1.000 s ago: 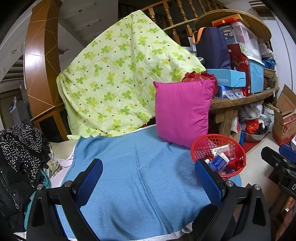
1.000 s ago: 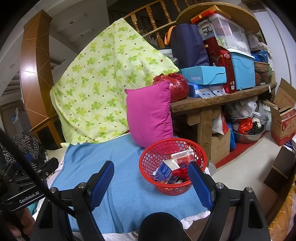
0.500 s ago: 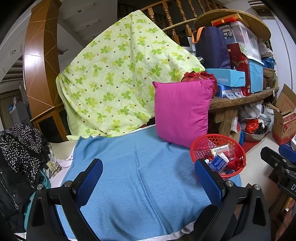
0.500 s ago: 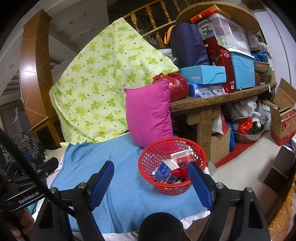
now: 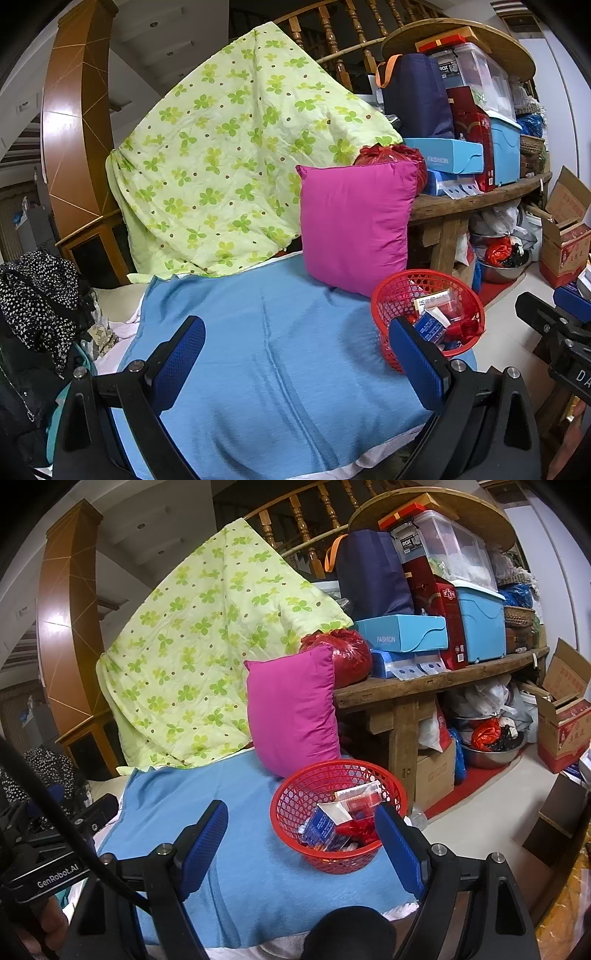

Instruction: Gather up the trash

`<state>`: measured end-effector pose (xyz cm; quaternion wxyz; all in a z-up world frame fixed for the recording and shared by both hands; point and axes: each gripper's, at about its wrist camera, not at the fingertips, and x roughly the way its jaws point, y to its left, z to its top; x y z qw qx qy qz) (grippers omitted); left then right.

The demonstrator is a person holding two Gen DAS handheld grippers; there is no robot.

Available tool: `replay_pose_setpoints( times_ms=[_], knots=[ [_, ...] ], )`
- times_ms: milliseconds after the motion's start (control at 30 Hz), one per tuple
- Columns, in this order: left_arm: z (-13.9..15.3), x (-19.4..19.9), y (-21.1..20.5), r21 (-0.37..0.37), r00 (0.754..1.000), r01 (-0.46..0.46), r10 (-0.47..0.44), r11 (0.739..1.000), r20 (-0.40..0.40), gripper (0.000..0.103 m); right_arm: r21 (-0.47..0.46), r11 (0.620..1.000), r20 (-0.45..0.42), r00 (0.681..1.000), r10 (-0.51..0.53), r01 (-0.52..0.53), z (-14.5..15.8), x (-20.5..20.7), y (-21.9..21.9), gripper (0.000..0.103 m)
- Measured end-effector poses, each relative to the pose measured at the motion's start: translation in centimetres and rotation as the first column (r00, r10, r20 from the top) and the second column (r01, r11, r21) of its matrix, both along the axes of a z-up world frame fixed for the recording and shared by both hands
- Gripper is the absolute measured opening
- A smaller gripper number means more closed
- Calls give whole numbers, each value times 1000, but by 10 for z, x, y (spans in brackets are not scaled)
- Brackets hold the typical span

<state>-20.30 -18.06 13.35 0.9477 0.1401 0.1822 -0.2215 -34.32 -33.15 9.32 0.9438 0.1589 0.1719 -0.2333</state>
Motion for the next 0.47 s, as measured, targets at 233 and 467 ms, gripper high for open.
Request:
replay_pose_setpoints(
  times_ms=[233, 467],
  knots=[
    [-2, 2, -8, 1, 1000, 15, -15, 1000, -5, 99, -4, 1000, -9, 1000, -8, 8, 0, 3, -3, 84],
    [-17, 31, -2, -23, 999, 26, -26, 999, -29, 99, -18, 1000, -38, 999, 1, -1, -4, 30, -4, 84]
  ],
)
